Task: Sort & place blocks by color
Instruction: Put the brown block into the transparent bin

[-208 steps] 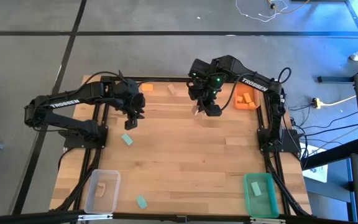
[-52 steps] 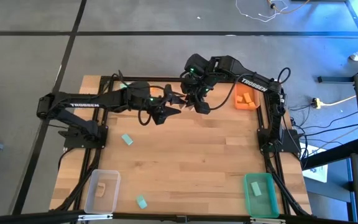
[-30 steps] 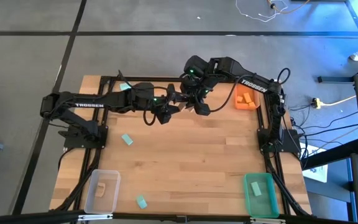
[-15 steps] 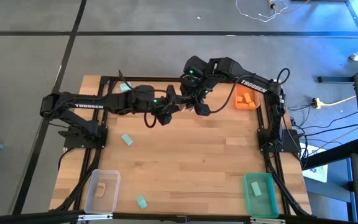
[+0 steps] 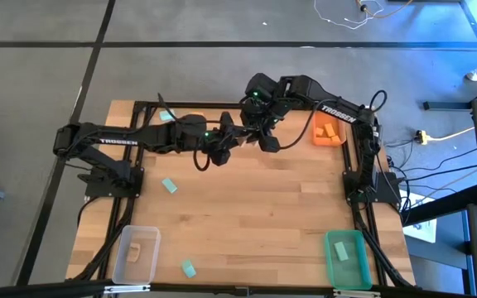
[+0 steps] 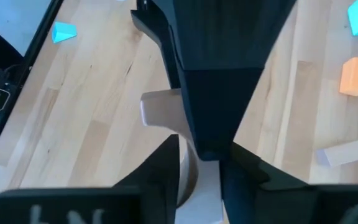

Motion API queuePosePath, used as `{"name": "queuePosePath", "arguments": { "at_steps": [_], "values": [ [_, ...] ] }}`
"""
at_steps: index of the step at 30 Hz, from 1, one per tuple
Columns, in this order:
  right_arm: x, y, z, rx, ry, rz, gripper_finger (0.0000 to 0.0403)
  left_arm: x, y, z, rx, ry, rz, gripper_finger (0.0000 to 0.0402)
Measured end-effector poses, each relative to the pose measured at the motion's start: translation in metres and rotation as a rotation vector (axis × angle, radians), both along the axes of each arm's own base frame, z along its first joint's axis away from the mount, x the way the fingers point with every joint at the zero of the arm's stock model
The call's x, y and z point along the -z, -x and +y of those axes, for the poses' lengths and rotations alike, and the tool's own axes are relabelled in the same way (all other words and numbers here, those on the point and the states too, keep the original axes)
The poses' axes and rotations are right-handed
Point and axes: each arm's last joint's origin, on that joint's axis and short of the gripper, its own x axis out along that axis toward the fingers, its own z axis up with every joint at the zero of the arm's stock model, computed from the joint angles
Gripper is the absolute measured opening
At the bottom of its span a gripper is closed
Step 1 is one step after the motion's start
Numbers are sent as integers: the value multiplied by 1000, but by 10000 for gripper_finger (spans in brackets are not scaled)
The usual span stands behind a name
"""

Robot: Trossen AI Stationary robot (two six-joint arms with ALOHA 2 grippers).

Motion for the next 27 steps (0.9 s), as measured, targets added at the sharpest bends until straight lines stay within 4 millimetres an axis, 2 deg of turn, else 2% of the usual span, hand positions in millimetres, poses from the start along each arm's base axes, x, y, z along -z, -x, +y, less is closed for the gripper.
{"name": "queuePosePath", "arguments": {
  "at_steps": [4, 9, 16, 20, 23, 27],
  "values": [
    [0, 2, -2, 25, -13, 18, 102, 2, 1, 1, -35, -2, 21, 126],
    [-10, 15, -8, 57, -30, 15, 105, 5, 1, -2, -66, 47, 31, 125],
    [-36, 60, -13, 160, -22, 62, 105, 11, 10, -4, -229, 56, 111, 125],
    [-50, 77, -14, 239, 21, 42, 104, 17, 20, -7, -272, 158, 177, 125],
    [-56, 90, -13, 271, 54, 59, 104, 14, 31, -10, -309, 250, 180, 125],
    [-62, 107, -11, 315, 105, 97, 104, 14, 48, -17, -404, 450, 166, 125]
  ]
}}
